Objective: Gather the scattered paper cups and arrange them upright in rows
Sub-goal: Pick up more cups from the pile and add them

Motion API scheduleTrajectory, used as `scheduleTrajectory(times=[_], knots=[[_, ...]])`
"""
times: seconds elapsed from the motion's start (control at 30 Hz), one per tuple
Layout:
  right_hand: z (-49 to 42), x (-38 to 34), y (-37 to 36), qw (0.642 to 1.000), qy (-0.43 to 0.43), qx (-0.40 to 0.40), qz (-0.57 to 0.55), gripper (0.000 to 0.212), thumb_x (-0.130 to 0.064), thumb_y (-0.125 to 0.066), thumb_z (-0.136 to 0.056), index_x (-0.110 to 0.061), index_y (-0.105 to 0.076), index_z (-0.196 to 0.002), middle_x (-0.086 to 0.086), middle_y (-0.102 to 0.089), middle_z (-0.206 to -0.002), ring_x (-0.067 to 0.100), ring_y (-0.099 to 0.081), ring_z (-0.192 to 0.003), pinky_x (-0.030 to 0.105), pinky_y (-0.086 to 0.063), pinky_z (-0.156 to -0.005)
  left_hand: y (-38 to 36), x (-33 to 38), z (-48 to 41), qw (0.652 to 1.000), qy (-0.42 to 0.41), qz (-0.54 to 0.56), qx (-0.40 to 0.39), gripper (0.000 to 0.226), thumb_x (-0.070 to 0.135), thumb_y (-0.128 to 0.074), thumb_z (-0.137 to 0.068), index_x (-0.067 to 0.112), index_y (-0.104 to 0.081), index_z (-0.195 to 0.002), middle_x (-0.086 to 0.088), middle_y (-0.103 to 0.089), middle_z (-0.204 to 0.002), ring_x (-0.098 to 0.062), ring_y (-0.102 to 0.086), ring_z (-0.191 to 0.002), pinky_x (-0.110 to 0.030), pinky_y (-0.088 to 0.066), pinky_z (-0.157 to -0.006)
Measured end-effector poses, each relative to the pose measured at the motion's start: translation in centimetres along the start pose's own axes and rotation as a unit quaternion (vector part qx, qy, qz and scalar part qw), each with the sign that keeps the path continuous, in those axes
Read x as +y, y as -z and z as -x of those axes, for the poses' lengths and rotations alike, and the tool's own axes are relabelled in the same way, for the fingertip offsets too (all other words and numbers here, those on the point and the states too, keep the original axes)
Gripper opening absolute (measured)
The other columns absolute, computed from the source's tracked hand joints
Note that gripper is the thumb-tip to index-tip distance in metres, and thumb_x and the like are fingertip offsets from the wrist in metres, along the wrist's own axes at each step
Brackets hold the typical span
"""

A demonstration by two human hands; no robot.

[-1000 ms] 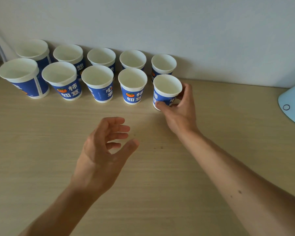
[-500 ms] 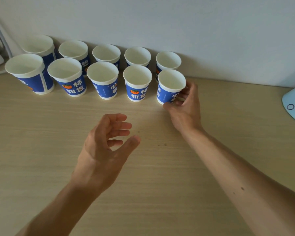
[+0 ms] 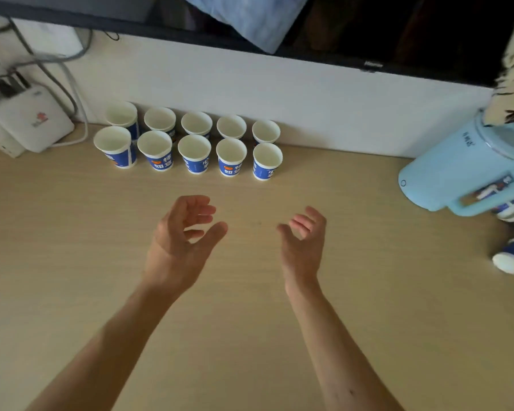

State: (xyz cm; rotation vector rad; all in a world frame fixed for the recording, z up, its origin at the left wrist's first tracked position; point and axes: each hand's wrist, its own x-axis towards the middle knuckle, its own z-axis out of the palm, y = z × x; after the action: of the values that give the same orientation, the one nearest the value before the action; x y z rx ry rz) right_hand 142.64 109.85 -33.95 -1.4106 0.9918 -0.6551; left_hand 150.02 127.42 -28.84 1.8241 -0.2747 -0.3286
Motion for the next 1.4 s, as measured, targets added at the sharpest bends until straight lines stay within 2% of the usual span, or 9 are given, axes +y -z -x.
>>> scheduleTrajectory(times=[0.07, 0.33, 0.5, 0.7, 0.87, 0.93, 1.1, 1.3, 1.4], knots=[[2.3, -2.6, 1.8, 1.0, -0.005, -0.001, -0.024, 0.054, 0.003, -0.07, -0.085, -0.017, -0.05, -0.131, -0.006, -0.061, -0.109, 0.008, -0.064, -0.104, 0.009, -0.049, -0.077, 0.2, 2.5, 1.5, 1.0, 0.01, 0.024, 0.005, 0.035, 0.035, -0.075, -0.074, 0.036, -0.061, -0.105, 0.012, -0.073, -0.103, -0.003, -0.071, -0.095, -0.014, -0.053, -0.073], [9.5, -8.6, 11.2, 0.998, -0.007, 0.009, -0.055, 0.04, 0.005, -0.073, -0.085, -0.021, -0.059, -0.112, 0.012, -0.067, -0.109, 0.013, -0.066, -0.094, 0.01, -0.05, -0.072, -3.2, 9.8, 10.0, 0.996, 0.002, 0.071, -0.05, 0.03, 0.034, -0.073, -0.075, 0.033, -0.063, -0.103, 0.005, -0.075, -0.105, -0.007, -0.071, -0.098, -0.017, -0.053, -0.077], [10.2, -9.8, 18.3, 0.998, -0.008, 0.018, -0.064, 0.033, -0.001, -0.076, -0.085, -0.019, -0.063, -0.11, 0.007, -0.068, -0.106, 0.004, -0.066, -0.091, 0.008, -0.049, -0.071, -8.6, 13.1, 14.7, 0.994, -0.032, 0.066, -0.086, 0.026, 0.015, -0.077, -0.088, 0.025, -0.064, -0.108, 0.002, -0.074, -0.107, -0.003, -0.07, -0.095, -0.014, -0.053, -0.074], [9.9, -10.7, 28.5, 0.994, -0.008, 0.048, -0.095, 0.029, 0.002, -0.075, -0.084, -0.015, -0.065, -0.105, 0.009, -0.07, -0.105, 0.011, -0.066, -0.092, 0.01, -0.05, -0.075, -17.1, 16.2, 20.2, 0.991, -0.061, 0.065, -0.102, 0.023, 0.011, -0.074, -0.089, 0.025, -0.064, -0.104, 0.003, -0.075, -0.104, 0.007, -0.068, -0.085, -0.006, -0.05, -0.07], [9.1, -10.8, 38.1, 0.99, -0.007, 0.077, -0.116, 0.027, 0.008, -0.073, -0.084, -0.01, -0.065, -0.101, 0.008, -0.067, -0.097, 0.012, -0.064, -0.084, 0.014, -0.049, -0.076, -24.7, 17.8, 25.0, 0.987, -0.063, 0.064, -0.133, 0.022, 0.012, -0.074, -0.09, 0.025, -0.065, -0.105, 0.001, -0.075, -0.104, 0.003, -0.07, -0.086, -0.016, -0.052, -0.072], [8.7, -10.9, 41.6, 0.988, -0.01, 0.093, -0.126, 0.025, 0.008, -0.072, -0.084, -0.009, -0.065, -0.101, 0.006, -0.066, -0.094, 0.011, -0.063, -0.082, 0.014, -0.048, -0.075, -27.6, 18.5, 26.6, 0.986, -0.064, 0.056, -0.146, 0.022, 0.012, -0.074, -0.09, 0.027, -0.065, -0.103, 0.001, -0.075, -0.104, 0.003, -0.07, -0.086, -0.015, -0.053, -0.07], [7.8, -10.2, 48.3, 0.983, -0.025, 0.121, -0.133, 0.023, 0.003, -0.073, -0.085, -0.009, -0.067, -0.103, 0.007, -0.069, -0.096, 0.017, -0.064, -0.087, 0.03, -0.05, -0.084, -34.0, 20.5, 29.2, 0.981, -0.054, 0.037, -0.183, 0.021, 0.011, -0.074, -0.09, 0.021, -0.065, -0.106, 0.002, -0.074, -0.104, 0.009, -0.068, -0.085, -0.004, -0.049, -0.066], [4.9, -9.3, 53.3, 0.979, -0.053, 0.142, -0.134, 0.023, -0.007, -0.078, -0.081, -0.015, -0.068, -0.1, 0.006, -0.071, -0.097, 0.018, -0.065, -0.091, 0.039, -0.051, -0.091, -40.8, 22.6, 28.5, 0.976, -0.054, 0.021, -0.211, 0.02, 0.015, -0.075, -0.089, 0.025, -0.065, -0.103, 0.008, -0.074, -0.102, 0.01, -0.068, -0.085, -0.004, -0.047, -0.066], [2.1, -8.9, 55.5, 0.98, -0.063, 0.144, -0.125, 0.023, -0.009, -0.079, -0.08, -0.015, -0.069, -0.1, 0.006, -0.072, -0.097, 0.015, -0.066, -0.091, 0.042, -0.052, -0.094, -44.8, 22.7, 26.8, 0.974, -0.048, 0.029, -0.219, 0.02, 0.016, -0.075, -0.089, 0.029, -0.064, -0.101, 0.006, -0.074, -0.102, 0.007, -0.069, -0.085, -0.01, -0.05, -0.068]])
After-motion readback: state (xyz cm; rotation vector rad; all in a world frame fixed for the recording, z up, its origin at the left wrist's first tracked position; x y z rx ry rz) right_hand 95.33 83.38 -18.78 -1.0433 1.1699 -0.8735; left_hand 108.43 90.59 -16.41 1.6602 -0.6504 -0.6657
